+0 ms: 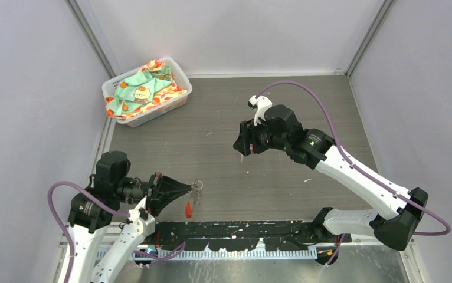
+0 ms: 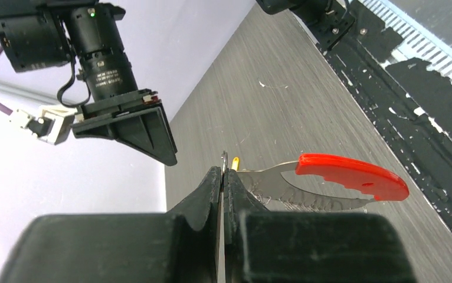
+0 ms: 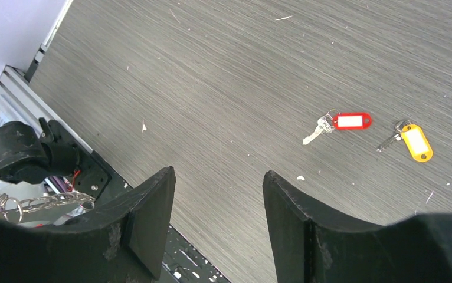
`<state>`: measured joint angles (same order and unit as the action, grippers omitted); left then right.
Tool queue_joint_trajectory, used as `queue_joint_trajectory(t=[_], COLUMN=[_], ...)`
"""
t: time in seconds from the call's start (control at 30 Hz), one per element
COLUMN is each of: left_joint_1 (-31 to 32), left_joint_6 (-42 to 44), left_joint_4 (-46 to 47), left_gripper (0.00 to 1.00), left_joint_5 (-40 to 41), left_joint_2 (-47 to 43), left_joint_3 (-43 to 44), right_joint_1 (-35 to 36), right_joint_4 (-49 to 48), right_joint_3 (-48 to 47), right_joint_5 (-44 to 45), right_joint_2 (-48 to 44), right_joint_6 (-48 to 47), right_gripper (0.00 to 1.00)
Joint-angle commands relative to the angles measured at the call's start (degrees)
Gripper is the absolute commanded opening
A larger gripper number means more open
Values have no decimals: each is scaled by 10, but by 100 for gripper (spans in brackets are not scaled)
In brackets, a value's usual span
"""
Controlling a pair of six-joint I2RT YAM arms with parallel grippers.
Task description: Put the keys on the keyring
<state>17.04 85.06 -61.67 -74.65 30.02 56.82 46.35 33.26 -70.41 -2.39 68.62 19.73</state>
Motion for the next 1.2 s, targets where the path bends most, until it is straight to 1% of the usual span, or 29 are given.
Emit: queue_joint_trajectory(t=[0.0, 0.13, 0.2, 0.37, 0.47, 0.53, 0.57, 0.6, 0.67, 0.73, 0.83, 0.9, 1.0, 1.07, 1.17], left_joint_1=[2, 2, 2, 2, 2, 2, 2, 2, 2, 2, 2, 2, 2, 2, 2], left_joint_6=[176, 308, 352, 354, 327, 276, 229, 166, -31, -194, -341, -381, -394, -396, -395], left_joint_4=[-98, -169, -199, -204, -203, -187, -176, -143, -19, 88, 185, 216, 216, 208, 198], left_gripper=[0, 0, 0, 0, 0, 0, 0, 0, 0, 0, 0, 0, 0, 0, 0], left_joint_5=[-3, 14, 19, 22, 17, 7, 1, -7, -21, -22, -16, -9, 2, 5, 5], left_joint_2=[7, 13, 16, 15, 14, 15, 15, 13, 0, -21, -56, -69, -70, -63, -55], left_joint_3=[17, 19, 19, 16, 15, 15, 14, 12, -5, -35, -80, -98, -98, -91, -87], right_joint_1=[-3, -6, -10, -22, -45, -61, -69, -73, -85, -95, -102, -106, -117, -121, -120], right_joint_4=[-53, -56, -51, -42, -44, -55, -64, -73, -86, -99, -142, -162, -176, -185, -191], right_joint_3=[13, 19, 16, 19, 36, 59, 73, 86, 105, 119, 144, 146, 135, 123, 96], right_joint_5=[-8, 7, 11, 32, 55, 68, 75, 84, 95, 98, 95, 92, 105, 108, 78], right_joint_2=[0, 7, 18, 48, 64, 70, 74, 79, 98, 115, 146, 169, 200, 219, 252], right_joint_6=[-2, -7, -2, 17, 37, 50, 53, 57, 71, 82, 91, 94, 89, 78, 60], right_gripper=[61, 61, 61, 61, 59, 58, 58, 57, 57, 56, 56, 56, 55, 53, 50])
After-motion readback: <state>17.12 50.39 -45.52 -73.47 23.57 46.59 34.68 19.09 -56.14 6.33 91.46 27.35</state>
